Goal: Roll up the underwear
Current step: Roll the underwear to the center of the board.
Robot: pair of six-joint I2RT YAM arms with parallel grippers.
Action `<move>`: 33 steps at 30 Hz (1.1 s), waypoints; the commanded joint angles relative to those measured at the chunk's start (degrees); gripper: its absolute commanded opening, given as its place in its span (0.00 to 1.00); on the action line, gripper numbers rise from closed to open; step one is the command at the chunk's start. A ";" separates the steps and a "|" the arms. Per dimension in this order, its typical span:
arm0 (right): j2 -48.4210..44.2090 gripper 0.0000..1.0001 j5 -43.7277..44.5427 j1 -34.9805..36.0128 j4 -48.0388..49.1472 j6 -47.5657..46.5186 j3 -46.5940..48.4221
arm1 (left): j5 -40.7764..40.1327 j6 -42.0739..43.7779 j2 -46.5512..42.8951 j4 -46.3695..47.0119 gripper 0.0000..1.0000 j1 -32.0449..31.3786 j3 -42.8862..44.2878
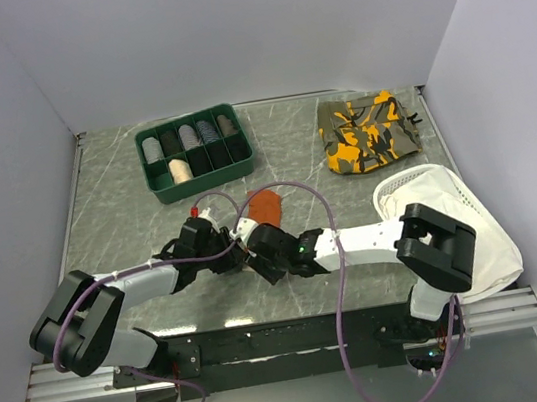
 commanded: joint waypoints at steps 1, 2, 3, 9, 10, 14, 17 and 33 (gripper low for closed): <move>-1.61 0.48 3.12 0.14 1.29 0.24 1.30 | -1.42 1.45 1.36 -6.11 0.38 -0.21 0.08; -3.80 0.49 5.22 0.14 0.94 0.51 0.69 | -1.33 1.45 1.45 -6.28 0.38 -0.21 0.26; -5.12 0.53 6.98 0.14 0.07 1.90 0.33 | -1.24 1.54 1.27 -6.37 0.38 -0.03 0.35; -18.22 0.58 14.47 0.67 -4.32 1.66 -3.19 | -1.41 1.45 1.27 -8.13 0.37 0.06 1.14; -20.15 0.58 14.47 1.46 -5.29 1.04 -3.19 | -1.24 1.54 1.53 -8.31 0.35 0.14 1.23; -19.99 0.59 14.46 5.40 -10.13 -2.30 -2.40 | -0.89 1.45 2.76 -9.19 0.30 0.67 1.93; -17.53 0.59 19.11 10.40 -12.50 -3.09 -2.31 | -0.27 1.98 3.99 -9.54 0.26 1.11 2.45; -5.76 0.62 26.86 16.67 -2.77 -13.46 -1.17 | 5.88 4.96 10.14 -7.51 0.28 1.99 4.83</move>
